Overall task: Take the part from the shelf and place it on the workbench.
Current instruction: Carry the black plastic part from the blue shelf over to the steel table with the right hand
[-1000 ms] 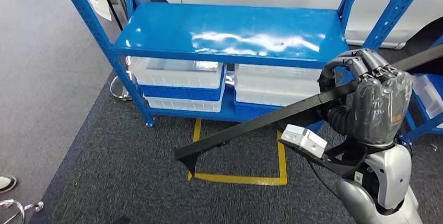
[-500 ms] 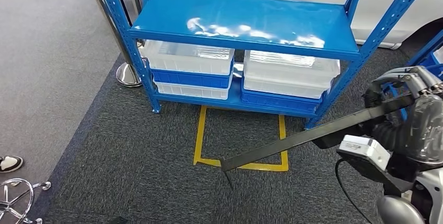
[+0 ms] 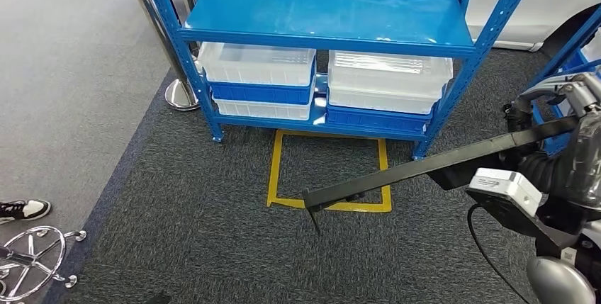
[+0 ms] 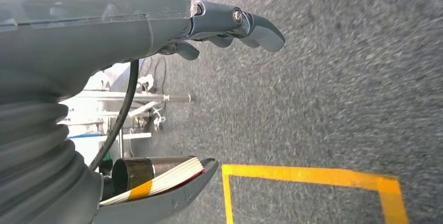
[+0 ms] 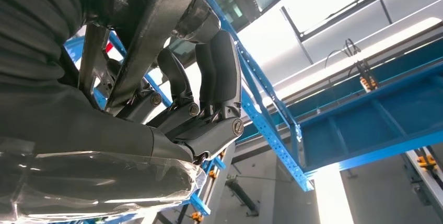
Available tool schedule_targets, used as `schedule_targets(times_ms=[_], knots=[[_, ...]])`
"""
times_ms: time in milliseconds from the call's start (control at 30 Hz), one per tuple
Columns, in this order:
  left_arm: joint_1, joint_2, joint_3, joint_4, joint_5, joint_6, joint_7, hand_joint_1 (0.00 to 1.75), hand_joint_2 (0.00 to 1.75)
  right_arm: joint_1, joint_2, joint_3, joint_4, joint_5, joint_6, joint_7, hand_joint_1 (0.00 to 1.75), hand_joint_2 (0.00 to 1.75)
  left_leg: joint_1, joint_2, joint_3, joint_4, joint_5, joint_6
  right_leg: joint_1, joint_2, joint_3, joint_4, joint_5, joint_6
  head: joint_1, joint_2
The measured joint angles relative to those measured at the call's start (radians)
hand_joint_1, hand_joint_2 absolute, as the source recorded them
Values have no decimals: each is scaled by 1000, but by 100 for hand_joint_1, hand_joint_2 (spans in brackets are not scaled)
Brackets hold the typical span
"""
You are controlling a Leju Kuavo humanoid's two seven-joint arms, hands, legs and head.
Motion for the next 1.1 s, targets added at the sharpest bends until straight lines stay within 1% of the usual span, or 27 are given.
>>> schedule_targets(times_ms=[33,67,100,133,167,200,233,300,333,367,433,467,500,533,567,600,633,700,733,800,833,900,967,1000,1033,1067,1100], knots=[[-1,0,2,0,1,-1,-1,0,175,-5,2,3,0,0,3,2,175,175,3,0,14,15,21,-4,-1,-1,-18,4,12,2,0,0],[-2,0,4,0,1,-2,-1,0,175,-9,4,6,1,0,5,4,175,175,5,0,45,-4,52,-6,-2,-2,-36,9,22,6,0,0],[-3,0,5,0,1,-3,-2,0,175,-13,5,8,1,0,6,5,175,175,7,0,92,-55,76,-7,-3,-3,-52,16,31,10,0,0],[-4,0,5,0,1,-3,-3,0,175,-17,5,10,0,0,6,6,175,175,8,-1,150,-128,79,-7,-2,-4,-66,25,38,15,-1,0],[-6,1,5,0,1,-3,-5,0,175,-20,5,10,0,0,6,7,175,175,7,-2,200,-198,66,-2,-2,-4,-76,32,45,20,-1,0],[-7,1,6,0,1,-3,-6,0,175,-23,5,11,0,0,6,9,175,175,5,-4,233,-250,50,4,-1,-5,-82,36,52,26,0,0],[-8,1,6,0,1,-3,-8,0,175,-25,5,12,0,0,5,10,175,175,2,-5,246,-278,38,11,0,-6,-85,36,61,32,0,0],[-7,1,6,0,1,-4,-10,0,175,-26,5,13,1,-1,5,14,175,175,2,-3,233,-285,51,30,-2,-6,-90,33,73,44,0,0],[-8,1,6,0,0,-4,-12,0,175,-26,5,13,1,-1,4,15,175,175,3,0,224,-287,63,40,-3,-3,-97,42,57,48,0,0],[-8,1,6,0,-1,-4,-13,0,175,-26,5,13,2,-2,4,16,175,175,5,3,213,-290,77,50,-4,0,-108,67,22,52,0,0],[-9,1,6,0,-4,-4,-15,0,175,-25,6,15,3,0,3,18,175,175,5,6,184,-290,102,62,-5,4,-135,176,-86,56,1,0],[-9,1,7,0,-4,-5,-16,0,175,-25,8,18,5,5,3,20,175,175,4,7,167,-288,115,63,-5,5,-146,241,-123,58,1,0],[-9,2,9,0,-1,-5,-16,0,175,-26,15,25,8,15,4,24,175,175,3,7,150,-286,126,63,-6,6,-148,292,-136,59,1,0],[-9,2,11,0,2,-6,-15,0,175,-27,25,35,13,29,4,28,175,175,2,7,133,-283,137,61,-6,6,-138,316,-125,58,1,0],[-9,3,14,0,5,-6,-13,0,175,-28,39,48,18,45,2,33,175,175,2,8,117,-279,147,59,-6,6,-112,305,-99,56,1,0],[-10,3,18,0,7,-7,-10,0,175,-29,53,62,25,60,-3,35,175,175,1,8,103,-275,154,56,-5,7,-69,260,-72,53,1,0],[-11,3,22,0,8,-7,-7,0,175,-29,66,74,32,73,-10,36,175,175,0,7,90,-271,161,53,-4,7,-14,191,-65,48,1,0],[-11,3,29,0,8,-7,-11,0,175,-30,88,93,48,87,-30,34,175,175,-2,7,75,-263,173,43,1,9,77,55,-88,40,0,0],[-9,3,32,0,9,-7,-18,0,175,-30,97,100,55,90,-38,34,175,175,-2,7,71,-263,180,36,5,9,96,18,-103,36,-1,0],[-6,3,35,0,9,-7,-33,0,175,-31,109,110,69,90,-46,34,175,175,1,9,68,-266,191,22,5,12,95,0,-98,26,-1,0],[-6,3,36,0,9,-7,-40,0,175,-32,116,114,74,89,-47,34,175,175,2,8,62,-260,183,16,3,15,91,-3,-89,20,0,0],[-5,3,37,0,8,-6,-50,0,175,-35,127,120,82,85,-46,34,175,175,3,6,34,-191,123,7,-1,20,79,-8,-71,7,-1,0],[-4,3,37,0,8,-6,-56,0,175,-36,135,126,89,84,-46,34,175,175,3,5,-8,-64,46,2,1,29,63,-5,-59,1,-1,0],[-4,3,37,0,7,-7,-58,0,175,-35,138,129,92,83,-45,34,175,175,3,5,-21,-16,29,1,2,35,56,-2,-55,1,-1,0],[-4,3,37,0,7,-7,-60,0,175,-35,141,132,95,83,-45,34,175,175,3,5,-19,1,30,1,3,43,49,1,-52,2,-1,0],[-4,3,37,0,7,-7,-62,0,175,-34,143,133,98,83,-45,34,175,175,3,2,2,-20,49,3,3,52,43,6,-50,3,-1,0],[-4,3,37,0,7,-7,-63,0,175,-35,144,134,100,83,-45,34,175,175,3,-5,39,-76,79,6,4,61,38,11,-50,4,-1,0]])
